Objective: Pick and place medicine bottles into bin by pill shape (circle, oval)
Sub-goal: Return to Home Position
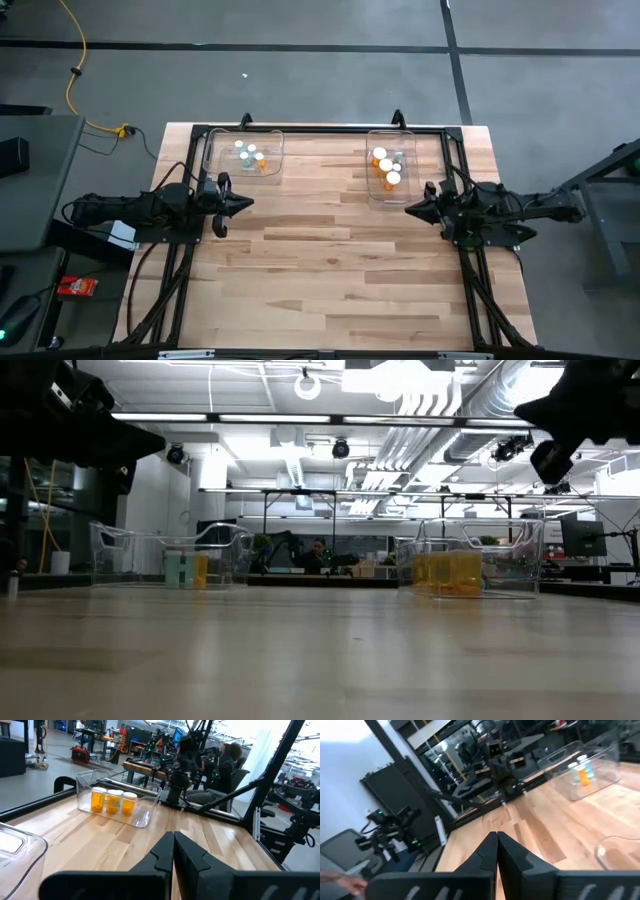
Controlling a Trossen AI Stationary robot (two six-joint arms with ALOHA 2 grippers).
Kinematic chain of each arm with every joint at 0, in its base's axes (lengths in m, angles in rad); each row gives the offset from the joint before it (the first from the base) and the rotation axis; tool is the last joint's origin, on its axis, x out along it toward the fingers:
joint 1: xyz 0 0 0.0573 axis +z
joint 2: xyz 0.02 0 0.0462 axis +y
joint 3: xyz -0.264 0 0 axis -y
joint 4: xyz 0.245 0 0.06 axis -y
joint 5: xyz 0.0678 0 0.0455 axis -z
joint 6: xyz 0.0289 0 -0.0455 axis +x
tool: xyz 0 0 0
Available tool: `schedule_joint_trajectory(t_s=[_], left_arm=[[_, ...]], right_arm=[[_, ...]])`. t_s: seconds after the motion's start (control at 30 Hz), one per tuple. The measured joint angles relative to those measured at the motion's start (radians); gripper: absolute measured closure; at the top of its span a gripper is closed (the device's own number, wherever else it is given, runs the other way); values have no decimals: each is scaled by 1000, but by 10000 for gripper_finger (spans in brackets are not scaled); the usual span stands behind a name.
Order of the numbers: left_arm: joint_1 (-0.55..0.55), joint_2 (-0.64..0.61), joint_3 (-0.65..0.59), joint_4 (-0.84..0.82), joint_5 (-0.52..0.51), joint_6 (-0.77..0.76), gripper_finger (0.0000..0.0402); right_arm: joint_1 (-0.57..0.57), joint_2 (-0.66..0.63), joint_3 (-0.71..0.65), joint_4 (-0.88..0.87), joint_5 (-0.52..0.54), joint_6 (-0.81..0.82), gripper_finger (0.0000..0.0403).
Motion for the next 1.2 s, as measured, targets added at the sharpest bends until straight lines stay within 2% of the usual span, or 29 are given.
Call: schedule_joint_trajectory(t_s=[0.27, 0.7, 1.2], left_arm=[[0, 0, 0, 0, 0, 0, 399], [0, 0, 0, 0, -2, 0, 398], [0, 0, 0, 0, -3, 0, 398]], right_arm=[[-69, -116, -90, 18, 1, -59, 403], [-84, -104, -144, 46, 55, -244, 403], [-84, -103, -144, 45, 53, -187, 403]])
